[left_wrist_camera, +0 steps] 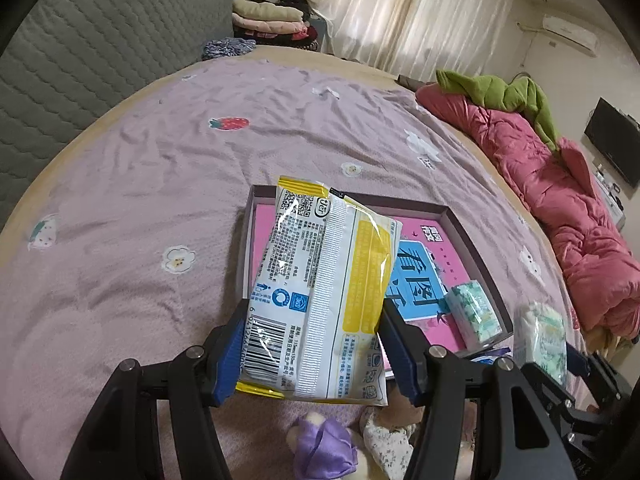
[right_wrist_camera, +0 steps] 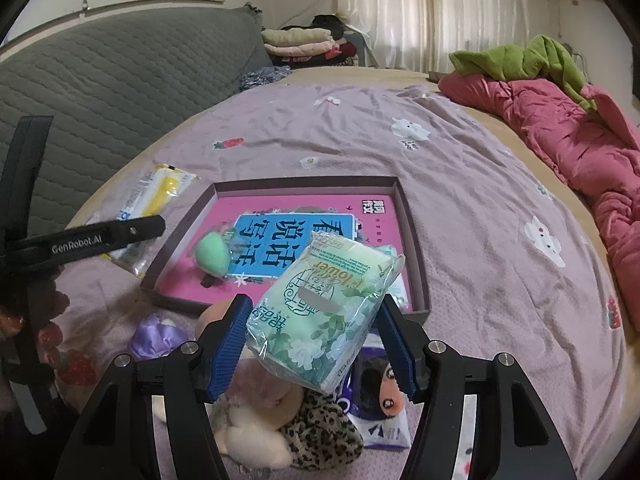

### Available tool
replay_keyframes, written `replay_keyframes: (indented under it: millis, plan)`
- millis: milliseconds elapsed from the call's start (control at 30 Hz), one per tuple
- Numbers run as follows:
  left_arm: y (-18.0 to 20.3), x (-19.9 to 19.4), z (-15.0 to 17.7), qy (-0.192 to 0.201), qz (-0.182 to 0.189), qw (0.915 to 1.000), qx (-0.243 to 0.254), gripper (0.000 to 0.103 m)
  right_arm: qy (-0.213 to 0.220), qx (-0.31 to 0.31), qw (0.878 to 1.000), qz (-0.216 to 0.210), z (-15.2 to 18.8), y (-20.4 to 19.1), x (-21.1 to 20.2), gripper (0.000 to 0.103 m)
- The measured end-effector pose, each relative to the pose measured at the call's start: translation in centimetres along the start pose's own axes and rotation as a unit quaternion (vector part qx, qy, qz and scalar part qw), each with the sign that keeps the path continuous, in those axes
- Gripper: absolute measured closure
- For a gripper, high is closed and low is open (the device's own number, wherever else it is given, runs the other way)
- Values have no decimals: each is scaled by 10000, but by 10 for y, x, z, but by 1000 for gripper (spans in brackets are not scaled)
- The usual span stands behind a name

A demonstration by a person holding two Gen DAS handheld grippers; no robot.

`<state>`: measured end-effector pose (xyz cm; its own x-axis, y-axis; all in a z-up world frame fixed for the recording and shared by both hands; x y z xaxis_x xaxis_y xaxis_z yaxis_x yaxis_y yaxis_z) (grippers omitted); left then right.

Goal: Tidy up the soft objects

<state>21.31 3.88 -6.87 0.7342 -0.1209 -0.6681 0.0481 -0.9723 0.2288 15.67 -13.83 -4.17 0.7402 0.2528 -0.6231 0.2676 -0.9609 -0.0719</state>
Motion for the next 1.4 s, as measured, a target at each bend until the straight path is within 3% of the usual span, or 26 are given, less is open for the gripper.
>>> replay_keyframes:
  millis: [367, 867, 1400]
  plan:
    - [-3, 25, 12, -230, -26, 9997, -127, 41, -113, -334, 9993, -124, -25, -12, 50, 38]
    - [-13, 48, 36, -491, -14, 9985, -259, 41, -513, -420, 9975, -255, -16, -16, 95, 38]
    - [-14, 62, 35, -470, 118, 9979, -430, 40, -1034, -382, 9931, -401, 7, -19, 128, 38]
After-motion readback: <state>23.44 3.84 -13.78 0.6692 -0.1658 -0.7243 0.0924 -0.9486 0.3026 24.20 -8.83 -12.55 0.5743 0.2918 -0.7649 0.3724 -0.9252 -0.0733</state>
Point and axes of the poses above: each gripper's, at about its wrist camera, not at the fingertips, and x roughly the way its jaws point, y to its right, z to its underside, the point moved 9 cm from there along x, roughly the way its jaws point, and after that the axes turned 8 degrees about y, right-handed, at the moved point
